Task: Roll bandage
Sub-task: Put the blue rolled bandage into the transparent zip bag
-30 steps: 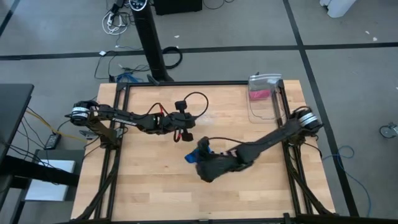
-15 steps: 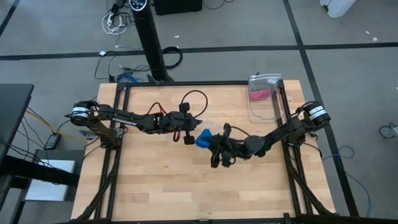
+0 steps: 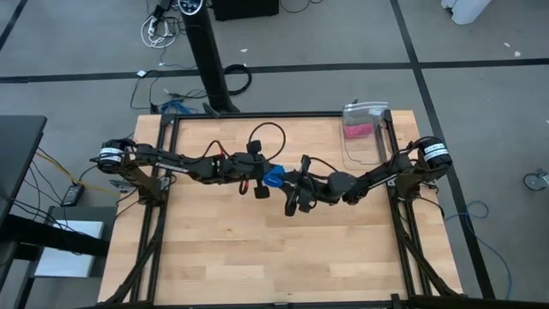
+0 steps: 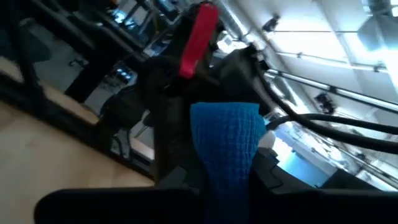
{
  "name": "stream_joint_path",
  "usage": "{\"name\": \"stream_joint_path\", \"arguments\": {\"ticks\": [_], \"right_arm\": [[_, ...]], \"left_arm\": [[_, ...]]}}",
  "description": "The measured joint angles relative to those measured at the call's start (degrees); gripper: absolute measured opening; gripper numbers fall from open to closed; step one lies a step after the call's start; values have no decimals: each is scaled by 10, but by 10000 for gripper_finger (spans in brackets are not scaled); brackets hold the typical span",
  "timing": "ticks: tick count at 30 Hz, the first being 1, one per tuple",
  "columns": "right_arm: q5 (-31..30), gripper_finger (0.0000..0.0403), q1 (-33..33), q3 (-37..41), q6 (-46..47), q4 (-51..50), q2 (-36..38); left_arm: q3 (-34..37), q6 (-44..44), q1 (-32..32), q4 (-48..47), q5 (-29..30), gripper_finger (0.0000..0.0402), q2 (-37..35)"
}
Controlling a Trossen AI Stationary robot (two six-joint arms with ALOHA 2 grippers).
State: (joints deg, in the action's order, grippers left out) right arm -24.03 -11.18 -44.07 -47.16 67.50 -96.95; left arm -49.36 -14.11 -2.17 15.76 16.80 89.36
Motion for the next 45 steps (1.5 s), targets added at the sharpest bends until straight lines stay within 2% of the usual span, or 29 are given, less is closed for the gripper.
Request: {"name": "stream_joint_path", "arguments": {"ticks": [11,27,45], "right_arm": [[3,48,21,0,26,-72,-1],[-1,48,9,1,-31,-22,-2],[-5,48,26,9,-30,-24,-4]], "left_arm": [[0,11,-1,8,-8,0,0],[-1,11,0,9,-22,0,-1],[1,24,-3,3,-15,0,0]]}}
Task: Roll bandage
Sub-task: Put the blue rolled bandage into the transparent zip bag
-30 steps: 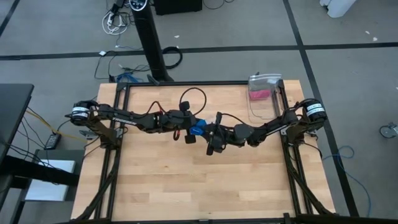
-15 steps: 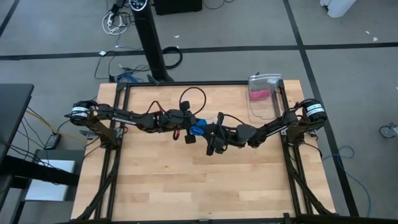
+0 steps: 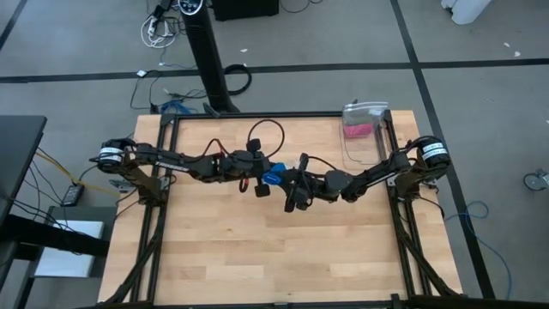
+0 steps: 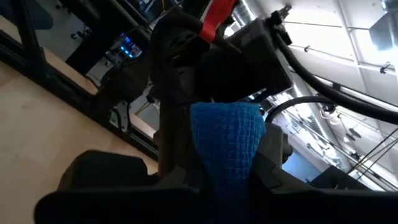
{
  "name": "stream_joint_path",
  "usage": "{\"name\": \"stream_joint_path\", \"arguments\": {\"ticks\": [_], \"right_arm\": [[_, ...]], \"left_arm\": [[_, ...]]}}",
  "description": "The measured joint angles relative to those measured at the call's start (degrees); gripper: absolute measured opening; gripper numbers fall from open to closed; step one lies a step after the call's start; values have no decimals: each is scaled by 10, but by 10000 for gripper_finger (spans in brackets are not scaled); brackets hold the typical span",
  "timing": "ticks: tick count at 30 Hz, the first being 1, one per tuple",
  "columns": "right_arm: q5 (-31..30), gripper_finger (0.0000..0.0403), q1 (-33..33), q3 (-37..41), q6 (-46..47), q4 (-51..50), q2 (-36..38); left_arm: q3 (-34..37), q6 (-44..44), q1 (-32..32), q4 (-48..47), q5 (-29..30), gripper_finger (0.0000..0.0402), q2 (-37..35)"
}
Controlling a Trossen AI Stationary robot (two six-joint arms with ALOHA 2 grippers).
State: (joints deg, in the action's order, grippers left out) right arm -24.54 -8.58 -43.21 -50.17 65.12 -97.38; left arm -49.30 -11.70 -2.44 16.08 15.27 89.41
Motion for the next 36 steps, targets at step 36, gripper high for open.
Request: {"name": "stream_joint_path", "arguments": {"ticks": [36], "right_arm": [[-66,48,-68,6,-35,141,-2]], "left_arm": [[-1,108,-16,91,-137,0,-1]]}}
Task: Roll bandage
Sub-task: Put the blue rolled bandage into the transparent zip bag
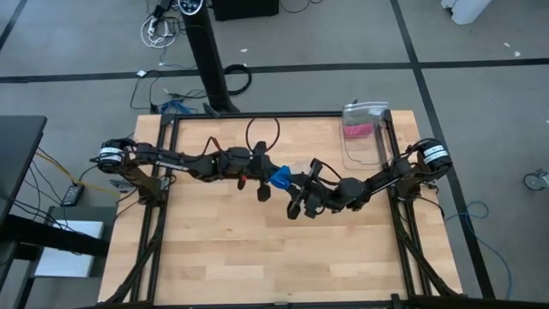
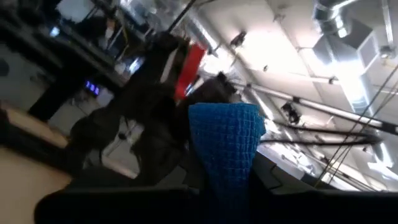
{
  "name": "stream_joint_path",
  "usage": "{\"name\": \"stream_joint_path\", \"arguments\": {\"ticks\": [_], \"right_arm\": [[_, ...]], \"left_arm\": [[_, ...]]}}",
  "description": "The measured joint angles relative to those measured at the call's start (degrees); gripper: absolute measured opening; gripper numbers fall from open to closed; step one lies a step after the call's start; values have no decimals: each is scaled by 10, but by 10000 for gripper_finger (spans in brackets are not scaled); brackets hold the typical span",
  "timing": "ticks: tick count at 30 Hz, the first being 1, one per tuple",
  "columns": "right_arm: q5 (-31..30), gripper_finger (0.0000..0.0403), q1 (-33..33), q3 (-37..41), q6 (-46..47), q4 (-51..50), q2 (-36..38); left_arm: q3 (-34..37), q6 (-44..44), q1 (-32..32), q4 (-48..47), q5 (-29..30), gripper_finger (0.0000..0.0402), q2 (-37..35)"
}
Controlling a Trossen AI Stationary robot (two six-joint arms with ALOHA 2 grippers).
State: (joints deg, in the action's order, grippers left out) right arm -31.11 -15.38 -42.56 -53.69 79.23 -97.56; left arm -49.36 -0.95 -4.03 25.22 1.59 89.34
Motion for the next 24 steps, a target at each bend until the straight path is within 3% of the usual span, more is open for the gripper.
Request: {"name": "stream_joint_path", "arguments": {"ticks": [15,24], "right_arm": [[-64,48,10,0,-64,-19,0],[-85,48,11,0,-23,-38,0]], "left_arm": [[0,15,-1,19,-56,0,0],[0,16,-1,28,-55,0,0]]}}
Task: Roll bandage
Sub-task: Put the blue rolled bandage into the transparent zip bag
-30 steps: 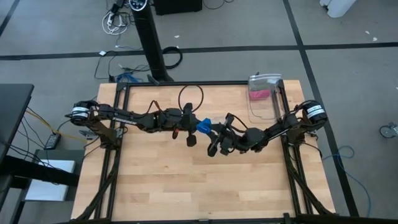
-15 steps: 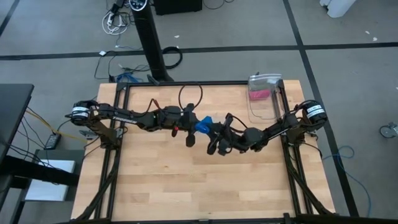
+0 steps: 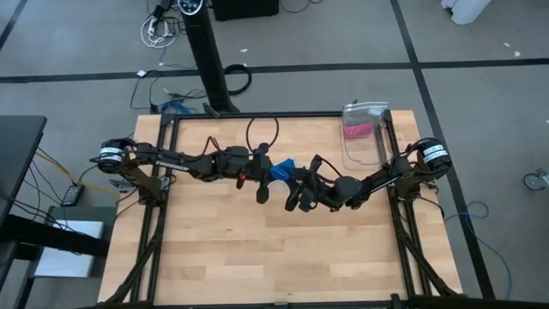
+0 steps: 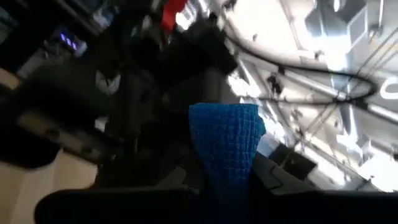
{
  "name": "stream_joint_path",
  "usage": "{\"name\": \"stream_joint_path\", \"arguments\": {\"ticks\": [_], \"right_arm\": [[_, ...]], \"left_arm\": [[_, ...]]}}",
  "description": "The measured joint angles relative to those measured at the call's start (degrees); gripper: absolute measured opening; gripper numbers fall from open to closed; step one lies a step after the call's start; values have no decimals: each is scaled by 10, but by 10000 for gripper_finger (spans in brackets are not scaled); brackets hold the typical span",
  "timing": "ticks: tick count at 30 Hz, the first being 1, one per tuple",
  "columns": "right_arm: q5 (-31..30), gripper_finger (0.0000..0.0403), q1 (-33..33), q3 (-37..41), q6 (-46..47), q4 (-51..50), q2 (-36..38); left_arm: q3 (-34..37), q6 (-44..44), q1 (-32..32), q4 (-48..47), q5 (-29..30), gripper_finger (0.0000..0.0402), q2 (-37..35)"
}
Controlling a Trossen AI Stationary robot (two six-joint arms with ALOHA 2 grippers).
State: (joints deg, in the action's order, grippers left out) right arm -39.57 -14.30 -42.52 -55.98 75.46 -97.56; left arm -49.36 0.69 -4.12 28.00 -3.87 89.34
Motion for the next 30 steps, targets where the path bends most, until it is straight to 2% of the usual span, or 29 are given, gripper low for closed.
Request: {"name": "stream_joint_path", "arguments": {"ticks": [12,18,20,26,30], "right_arm": [[-34,48,-18,0,25,-36,0],[-77,50,-14,0,104,-78,0],[-82,76,-13,0,120,-83,0],[-116,203,-14,0,152,-83,0],[-137,260,-21,-3,153,-71,0]], "left_arm": [[0,-16,0,-32,2,0,-2],[0,-18,1,-40,8,0,-2],[0,-19,1,-42,10,0,-2],[0,-19,1,-39,10,0,-2],[0,-19,1,-43,10,0,-2]]}}
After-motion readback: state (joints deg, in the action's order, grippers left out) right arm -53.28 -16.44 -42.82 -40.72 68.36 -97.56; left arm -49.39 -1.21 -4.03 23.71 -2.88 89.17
